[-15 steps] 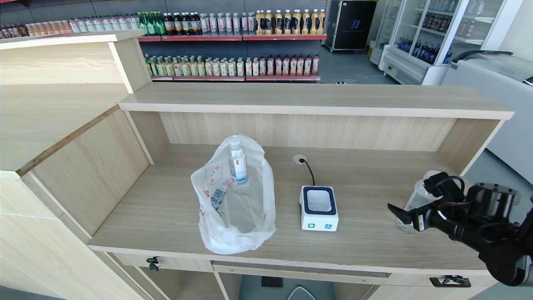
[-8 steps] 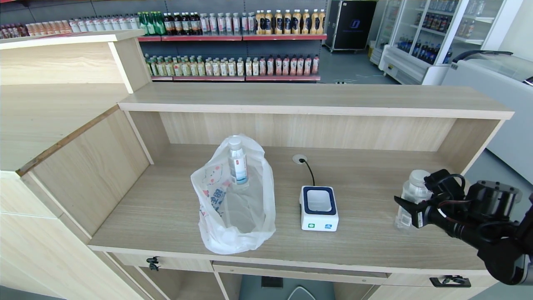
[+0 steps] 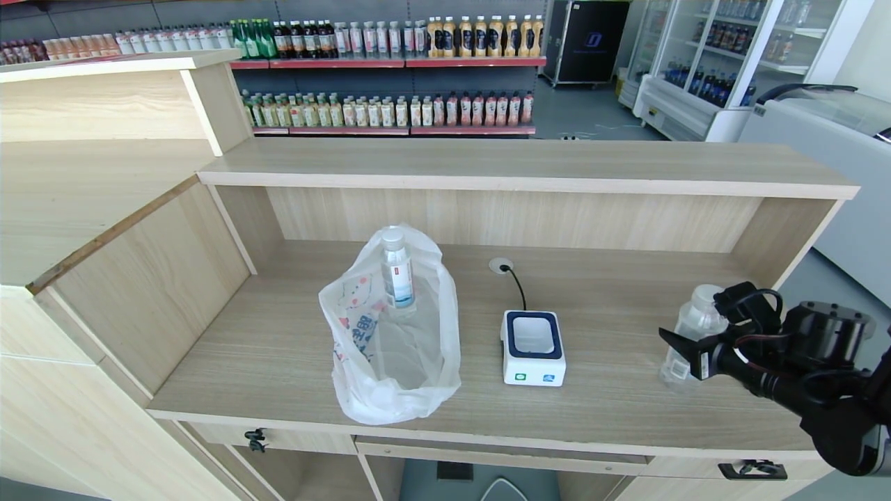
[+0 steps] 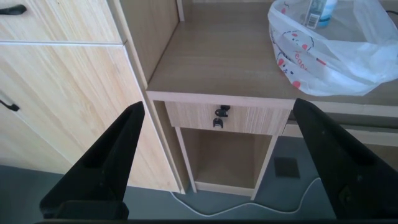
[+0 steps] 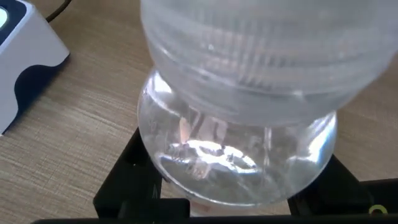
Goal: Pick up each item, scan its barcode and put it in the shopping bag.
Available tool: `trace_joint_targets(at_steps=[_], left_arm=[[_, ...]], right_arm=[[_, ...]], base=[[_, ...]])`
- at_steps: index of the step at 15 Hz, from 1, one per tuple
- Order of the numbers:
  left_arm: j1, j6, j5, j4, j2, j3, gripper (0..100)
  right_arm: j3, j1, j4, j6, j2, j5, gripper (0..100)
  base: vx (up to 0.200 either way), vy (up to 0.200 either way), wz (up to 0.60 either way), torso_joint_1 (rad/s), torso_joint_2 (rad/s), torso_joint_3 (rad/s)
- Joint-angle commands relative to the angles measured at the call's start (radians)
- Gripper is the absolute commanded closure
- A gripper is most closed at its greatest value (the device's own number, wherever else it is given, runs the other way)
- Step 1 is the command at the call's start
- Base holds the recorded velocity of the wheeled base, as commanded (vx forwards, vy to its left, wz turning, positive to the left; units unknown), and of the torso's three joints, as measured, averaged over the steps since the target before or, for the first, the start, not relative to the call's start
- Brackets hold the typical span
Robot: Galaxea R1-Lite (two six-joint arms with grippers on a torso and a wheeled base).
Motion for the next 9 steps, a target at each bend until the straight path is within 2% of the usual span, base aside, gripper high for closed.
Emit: trace_joint_targets(at_steps=[1, 5, 6, 7, 8, 9], left_arm=[[0.0, 0.0, 0.0, 0.0, 0.0, 0.0, 0], [0.0, 0.0, 0.0, 0.0, 0.0, 0.0, 0], [0.0, 0.0, 0.0, 0.0, 0.0, 0.0, 0], [0.0, 0.0, 0.0, 0.0, 0.0, 0.0, 0], [0.0, 0.0, 0.0, 0.0, 0.0, 0.0, 0], [0.0, 0.0, 0.0, 0.0, 0.0, 0.0, 0]], right_arm=[[-0.001, 0.003, 0.014, 0.062, -0.05, 0.005, 100], [-0.112, 0.01, 0.251, 0.24, -0.26, 0.112, 100], [-0.182, 0.019, 0.402, 0.325, -0.372, 0.163, 100], [-0.215, 0.027, 0.463, 0.358, -0.412, 0.174, 100], [-0.304, 0.047, 0.613, 0.41, -0.493, 0.18, 100], [-0.468, 0.081, 0.836, 0.482, -0.582, 0.2, 100]], base=[[0.0, 0.0, 0.0, 0.0, 0.0, 0.0], [0.0, 0.0, 0.0, 0.0, 0.0, 0.0], [0.0, 0.0, 0.0, 0.0, 0.0, 0.0], [0.0, 0.0, 0.0, 0.0, 0.0, 0.0], [0.0, 0.0, 0.0, 0.0, 0.0, 0.0], [0.0, 0.0, 0.0, 0.0, 0.0, 0.0]])
